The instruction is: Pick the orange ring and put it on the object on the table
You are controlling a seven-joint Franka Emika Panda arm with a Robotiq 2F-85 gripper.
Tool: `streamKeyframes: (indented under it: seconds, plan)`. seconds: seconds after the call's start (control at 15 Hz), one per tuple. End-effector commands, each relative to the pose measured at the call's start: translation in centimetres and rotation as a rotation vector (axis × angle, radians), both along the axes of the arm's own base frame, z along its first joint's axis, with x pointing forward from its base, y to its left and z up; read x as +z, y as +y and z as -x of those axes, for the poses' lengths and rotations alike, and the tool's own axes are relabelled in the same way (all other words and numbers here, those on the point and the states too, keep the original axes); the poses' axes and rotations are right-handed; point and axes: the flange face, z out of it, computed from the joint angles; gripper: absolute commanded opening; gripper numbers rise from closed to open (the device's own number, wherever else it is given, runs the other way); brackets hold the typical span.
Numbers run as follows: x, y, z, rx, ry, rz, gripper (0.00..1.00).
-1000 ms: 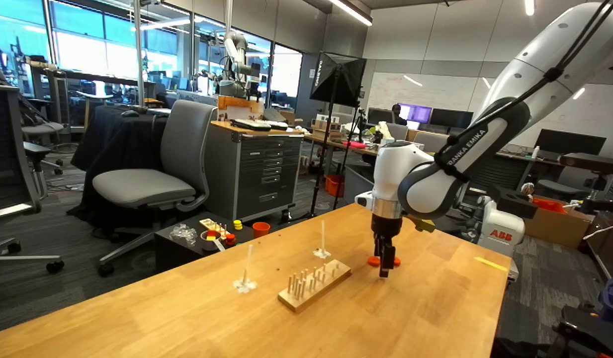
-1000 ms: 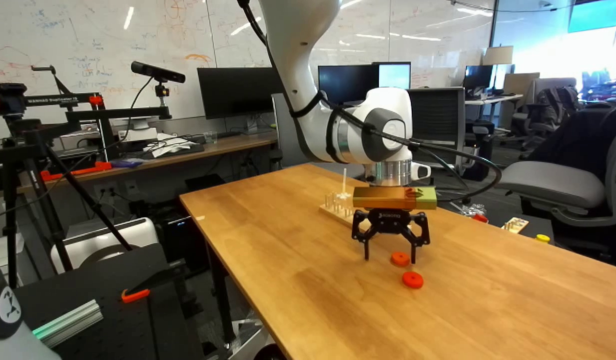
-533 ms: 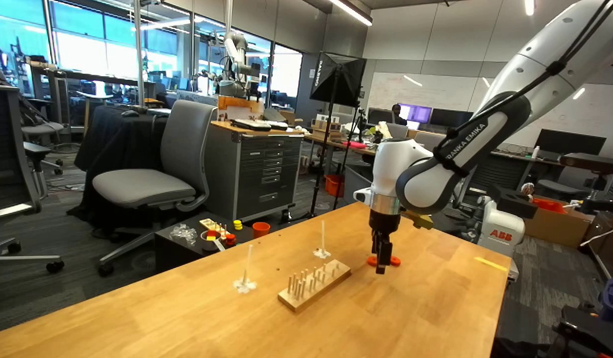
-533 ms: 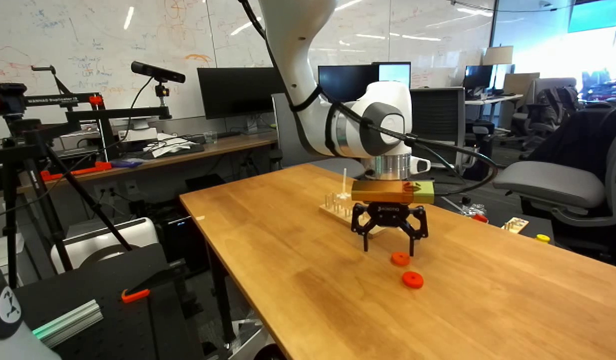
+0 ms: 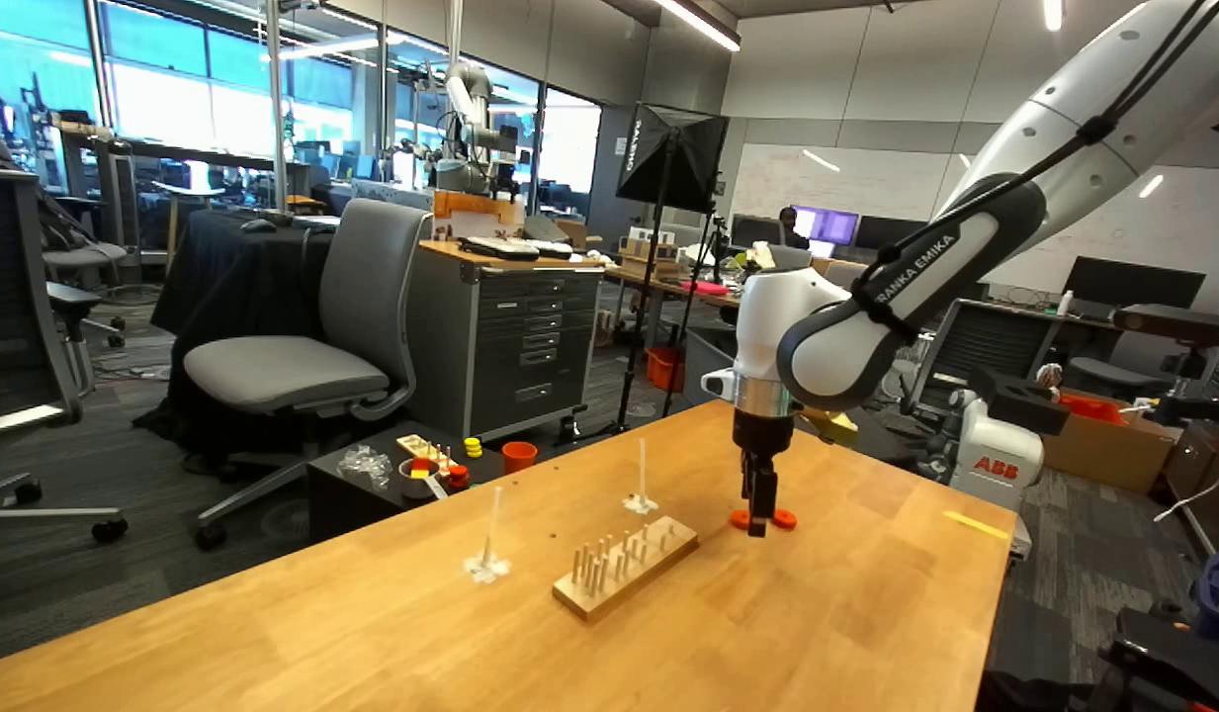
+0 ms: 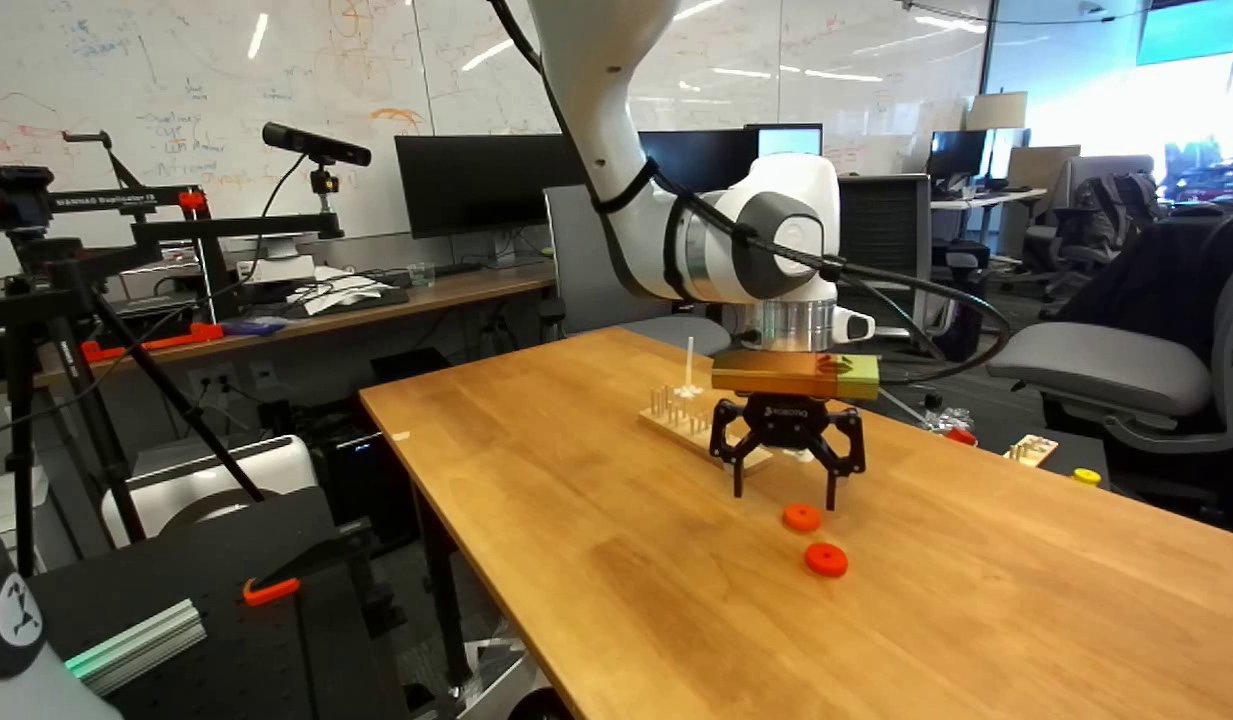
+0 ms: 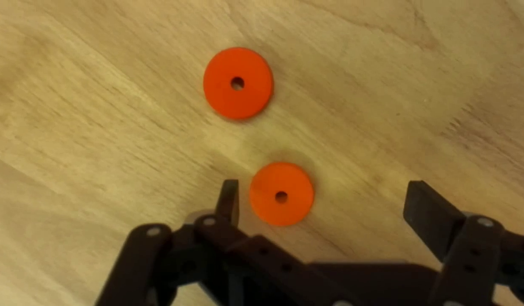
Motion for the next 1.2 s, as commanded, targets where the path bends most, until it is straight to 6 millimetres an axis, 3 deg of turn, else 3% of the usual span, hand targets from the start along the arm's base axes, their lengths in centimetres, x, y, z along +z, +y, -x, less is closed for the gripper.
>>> streamKeyframes:
  seconds: [0.0, 0.47, 1.0, 1.07, 1.13]
  plan:
    - [0.4, 0.1, -1.6, -0.024, 0.052, -0.007, 1.0]
    - [-0.6, -0.1, -3.6, -0.043, 0.122, 0.013, 1.0]
    - [-2.4, 0.0, -4.0, -0.034, 0.147, 0.015, 1.0]
    - [-2.4, -0.1, -4.1, -0.035, 0.142, 0.016, 0.75]
    - [-2.2, -0.2, -4.0, -0.036, 0.139, 0.016, 0.72]
